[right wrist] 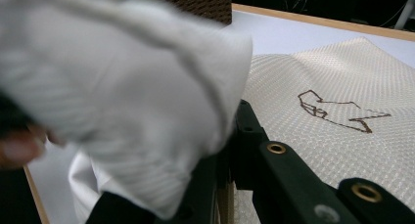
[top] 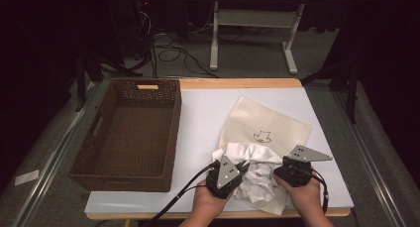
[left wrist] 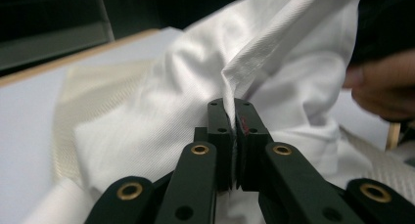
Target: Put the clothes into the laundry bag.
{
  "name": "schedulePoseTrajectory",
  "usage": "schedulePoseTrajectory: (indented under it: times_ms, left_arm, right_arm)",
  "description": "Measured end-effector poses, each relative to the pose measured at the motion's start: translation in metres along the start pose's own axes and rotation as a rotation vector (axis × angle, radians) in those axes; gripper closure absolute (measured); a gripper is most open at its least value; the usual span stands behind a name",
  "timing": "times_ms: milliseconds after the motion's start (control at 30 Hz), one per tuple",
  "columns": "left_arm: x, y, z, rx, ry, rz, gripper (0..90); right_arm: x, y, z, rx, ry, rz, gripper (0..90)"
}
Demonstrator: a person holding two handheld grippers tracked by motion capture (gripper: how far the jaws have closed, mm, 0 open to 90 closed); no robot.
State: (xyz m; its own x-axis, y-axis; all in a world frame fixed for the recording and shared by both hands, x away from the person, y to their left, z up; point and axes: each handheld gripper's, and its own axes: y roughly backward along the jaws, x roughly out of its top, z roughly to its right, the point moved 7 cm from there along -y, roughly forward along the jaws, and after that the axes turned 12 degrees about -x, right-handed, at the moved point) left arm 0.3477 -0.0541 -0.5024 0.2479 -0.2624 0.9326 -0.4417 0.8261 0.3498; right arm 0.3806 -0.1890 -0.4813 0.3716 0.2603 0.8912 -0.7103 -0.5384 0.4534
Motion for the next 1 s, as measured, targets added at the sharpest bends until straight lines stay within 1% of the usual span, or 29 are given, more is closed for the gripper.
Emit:
schedulePoseTrajectory:
  times_ms: [67,100,167,267,367,433,500,533,600,700,767,833,900,1000]
  left_arm:
    - [-0.008,-0.007,0.001,-0.010,0.005,-0.030,86.6]
    - [-0.014,-0.012,0.001,-0.015,0.008,-0.053,86.6]
    - [-0.021,-0.019,0.001,-0.017,0.017,-0.077,86.6]
    - [-0.026,-0.026,0.001,-0.014,0.023,-0.091,86.6]
    - [-0.026,-0.027,0.001,-0.010,0.036,-0.084,86.2]
    - [-0.025,-0.023,0.001,-0.011,0.045,-0.077,83.0]
    - [-0.022,-0.017,0.002,-0.021,0.054,-0.060,75.4]
    - [-0.020,-0.013,0.002,-0.019,0.061,-0.049,69.9]
    - [-0.017,-0.005,0.003,-0.007,0.063,-0.023,58.4]
    - [-0.015,0.009,0.004,0.027,0.064,0.006,46.5]
    - [-0.014,0.016,0.001,0.043,0.077,0.014,42.9]
    - [-0.013,0.023,-0.002,0.051,0.096,0.026,42.4]
    - [-0.010,0.027,-0.004,0.059,0.095,0.039,42.1]
    - [-0.001,0.028,-0.004,0.049,0.099,0.066,41.0]
  right_arm:
    - [0.000,0.000,0.000,-0.001,0.001,0.000,89.9]
    - [0.000,0.000,0.000,-0.001,0.005,0.002,89.9]
    - [0.001,0.001,0.000,0.003,0.002,0.003,89.9]
    - [0.002,0.002,0.000,0.007,-0.001,0.008,89.9]
    - [0.003,0.003,0.000,0.008,-0.005,0.014,89.9]
    - [0.003,0.003,0.001,0.008,-0.005,0.015,89.9]
    - [0.003,0.003,0.001,0.007,-0.005,0.015,89.8]
    - [0.003,0.003,0.001,0.008,-0.005,0.016,89.9]
    - [0.002,0.003,0.001,0.006,-0.004,0.014,89.9]
    - [0.003,0.003,0.000,0.007,-0.006,0.015,89.9]
    - [0.002,0.003,0.000,0.006,-0.006,0.014,89.9]
    - [0.002,0.003,0.000,0.006,-0.004,0.014,89.9]
    - [0.002,0.003,0.000,0.006,-0.003,0.014,89.9]
    - [0.002,0.003,-0.001,0.004,-0.005,0.012,89.8]
